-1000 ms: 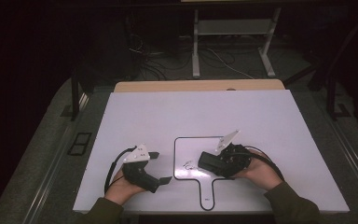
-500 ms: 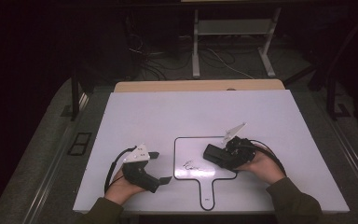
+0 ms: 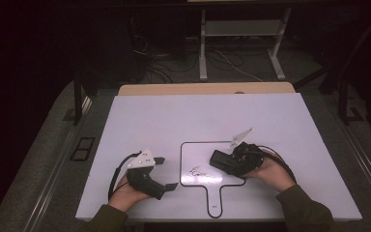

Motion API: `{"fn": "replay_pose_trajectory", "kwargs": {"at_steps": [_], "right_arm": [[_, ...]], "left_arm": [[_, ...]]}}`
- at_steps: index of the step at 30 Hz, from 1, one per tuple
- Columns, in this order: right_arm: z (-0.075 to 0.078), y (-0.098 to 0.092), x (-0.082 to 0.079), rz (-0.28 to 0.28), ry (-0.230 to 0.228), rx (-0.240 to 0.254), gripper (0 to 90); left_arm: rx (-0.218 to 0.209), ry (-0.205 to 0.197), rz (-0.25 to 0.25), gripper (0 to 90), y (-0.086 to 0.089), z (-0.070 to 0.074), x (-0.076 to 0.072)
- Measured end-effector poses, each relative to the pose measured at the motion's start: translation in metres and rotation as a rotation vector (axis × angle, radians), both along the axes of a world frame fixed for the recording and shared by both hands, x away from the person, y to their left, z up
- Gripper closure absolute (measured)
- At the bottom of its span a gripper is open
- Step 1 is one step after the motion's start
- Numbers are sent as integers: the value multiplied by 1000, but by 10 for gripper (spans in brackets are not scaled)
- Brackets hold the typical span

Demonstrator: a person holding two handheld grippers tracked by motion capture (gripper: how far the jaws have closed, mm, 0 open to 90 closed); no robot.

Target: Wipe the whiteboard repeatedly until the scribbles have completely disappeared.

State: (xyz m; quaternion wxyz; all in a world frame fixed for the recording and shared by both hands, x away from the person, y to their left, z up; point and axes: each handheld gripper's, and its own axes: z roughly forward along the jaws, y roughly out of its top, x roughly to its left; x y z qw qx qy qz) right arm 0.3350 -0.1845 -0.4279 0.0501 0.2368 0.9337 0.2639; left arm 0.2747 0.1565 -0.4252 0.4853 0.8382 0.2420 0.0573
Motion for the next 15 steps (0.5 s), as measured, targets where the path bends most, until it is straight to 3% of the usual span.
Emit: {"fn": "replay_pose_trajectory", "kwargs": {"at_steps": [2,7,8,15], "right_arm": [[0,10,-6,40,-3,7,386],[0,25,-14,81,-1,7,386],[0,28,-14,115,-9,3,385],[0,47,-18,145,2,12,386]], "left_arm": [[1,0,-1,0,0,0,0],[3,-1,-2,0,0,0,0],[2,-1,-3,0,0,0,0],[6,0,-4,0,0,0,0]]}}
